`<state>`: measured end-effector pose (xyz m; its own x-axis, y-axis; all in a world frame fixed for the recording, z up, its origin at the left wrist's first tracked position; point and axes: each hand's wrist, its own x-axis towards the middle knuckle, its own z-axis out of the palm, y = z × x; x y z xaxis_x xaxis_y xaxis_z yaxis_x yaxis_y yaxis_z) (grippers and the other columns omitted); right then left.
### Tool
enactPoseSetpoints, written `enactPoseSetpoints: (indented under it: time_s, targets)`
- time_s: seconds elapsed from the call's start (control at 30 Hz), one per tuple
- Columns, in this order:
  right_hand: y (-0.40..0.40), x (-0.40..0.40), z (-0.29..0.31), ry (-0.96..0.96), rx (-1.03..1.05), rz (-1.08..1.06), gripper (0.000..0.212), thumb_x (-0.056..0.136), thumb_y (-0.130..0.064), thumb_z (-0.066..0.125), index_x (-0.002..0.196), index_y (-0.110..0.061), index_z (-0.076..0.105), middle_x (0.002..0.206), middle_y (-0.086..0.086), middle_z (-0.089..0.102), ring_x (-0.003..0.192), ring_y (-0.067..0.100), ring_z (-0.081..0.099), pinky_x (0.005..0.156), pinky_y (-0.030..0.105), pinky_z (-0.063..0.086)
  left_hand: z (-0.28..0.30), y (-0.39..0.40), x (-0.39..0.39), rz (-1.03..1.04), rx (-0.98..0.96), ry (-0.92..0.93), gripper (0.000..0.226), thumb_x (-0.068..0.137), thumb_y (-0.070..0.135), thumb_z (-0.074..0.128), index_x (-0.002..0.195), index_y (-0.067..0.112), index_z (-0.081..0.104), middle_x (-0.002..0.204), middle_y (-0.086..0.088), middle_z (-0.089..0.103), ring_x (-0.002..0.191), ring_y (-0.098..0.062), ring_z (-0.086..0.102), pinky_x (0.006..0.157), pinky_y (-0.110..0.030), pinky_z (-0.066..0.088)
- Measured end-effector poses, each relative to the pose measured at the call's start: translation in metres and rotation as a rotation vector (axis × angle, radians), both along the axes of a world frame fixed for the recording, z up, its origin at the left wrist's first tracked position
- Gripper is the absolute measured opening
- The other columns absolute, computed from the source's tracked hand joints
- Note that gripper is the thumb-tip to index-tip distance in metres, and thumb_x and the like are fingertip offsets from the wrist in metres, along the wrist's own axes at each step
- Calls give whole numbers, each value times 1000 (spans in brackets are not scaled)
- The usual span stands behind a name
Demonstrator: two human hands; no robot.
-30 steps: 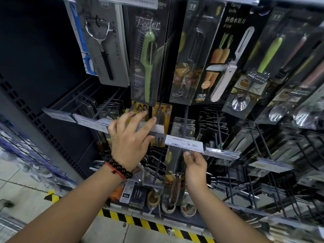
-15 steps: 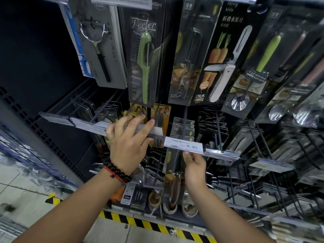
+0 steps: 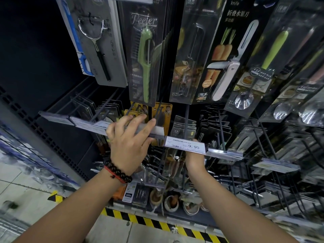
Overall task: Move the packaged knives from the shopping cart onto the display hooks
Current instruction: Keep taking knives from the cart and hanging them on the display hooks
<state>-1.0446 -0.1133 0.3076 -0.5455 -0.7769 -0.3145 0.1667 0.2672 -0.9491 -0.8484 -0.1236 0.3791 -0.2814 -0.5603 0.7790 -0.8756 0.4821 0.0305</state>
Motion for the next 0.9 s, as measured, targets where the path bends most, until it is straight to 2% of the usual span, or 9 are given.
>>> enactPoseSetpoints:
  time_s: [0.2, 0.27, 0.33, 0.4, 0.47, 0.53, 0.6, 0.7, 0.9]
  targets:
    - [-2, -6, -7, 111, 62, 36, 28, 101, -16, 39, 76, -26, 46, 72, -5, 46, 68, 11, 41, 64, 25, 34, 1, 1, 0, -1, 24, -8, 56, 71, 33, 76, 122, 31, 54, 122, 0, 63, 115, -27, 43, 91, -46, 27]
    - [1, -7, -9, 179, 117, 74, 15, 100, -24, 42, 92, -22, 54, 82, -3, 57, 77, 16, 52, 68, 29, 42, 2, 2, 1, -5, 29, -6, 55, 71, 33, 77, 122, 30, 55, 123, 0, 63, 115, -27, 43, 90, -46, 27]
    - [6, -10, -11, 223, 170, 90, 19, 96, -34, 47, 106, -21, 57, 92, 1, 64, 87, 23, 60, 79, 39, 51, 3, 3, 1, -11, 52, -4, 54, 71, 32, 78, 121, 29, 58, 124, 0, 62, 116, -28, 43, 91, -47, 27]
    - [14, -12, -10, 212, 162, 65, 17, 93, -40, 56, 101, -25, 60, 85, -4, 64, 80, 19, 60, 79, 38, 51, 4, 4, 1, -16, 81, -4, 53, 72, 33, 77, 122, 28, 59, 126, 0, 61, 116, -28, 42, 91, -48, 27]
    - [23, -14, -10, 199, 140, 46, 17, 92, -43, 59, 84, -28, 59, 72, -7, 57, 68, 15, 53, 70, 33, 45, 5, 6, 2, -16, 119, -13, 53, 75, 34, 75, 124, 27, 58, 128, 0, 59, 119, -28, 41, 92, -49, 28]
    - [34, -16, -10, 238, 152, 39, 25, 93, -40, 57, 73, -24, 53, 73, -5, 54, 67, 16, 50, 71, 34, 43, 6, 9, 3, -11, 166, -28, 53, 77, 34, 71, 128, 27, 55, 132, 0, 56, 123, -27, 40, 95, -50, 29]
    - [46, -17, -10, 256, 140, 38, 23, 94, -34, 58, 74, -21, 54, 84, -5, 61, 77, 19, 58, 78, 34, 45, 7, 13, 5, -30, 218, -26, 53, 80, 33, 65, 132, 25, 53, 137, -1, 53, 129, -27, 39, 98, -51, 28]
    - [70, -13, 0, 321, 110, 116, 13, 93, -21, 57, 81, -20, 62, 88, -2, 66, 84, 18, 62, 76, 29, 47, 9, 24, 9, -72, 254, 28, 51, 82, 29, 59, 132, 19, 55, 140, -5, 50, 135, -28, 36, 102, -50, 25]
    - [113, -9, 37, 560, -14, 223, 10, 92, -17, 57, 86, -20, 64, 79, -2, 66, 65, 9, 56, 63, 26, 45, 9, 68, 4, -142, 303, 154, 46, 81, 26, 56, 126, 15, 60, 137, -6, 51, 133, -26, 35, 103, -54, 29]
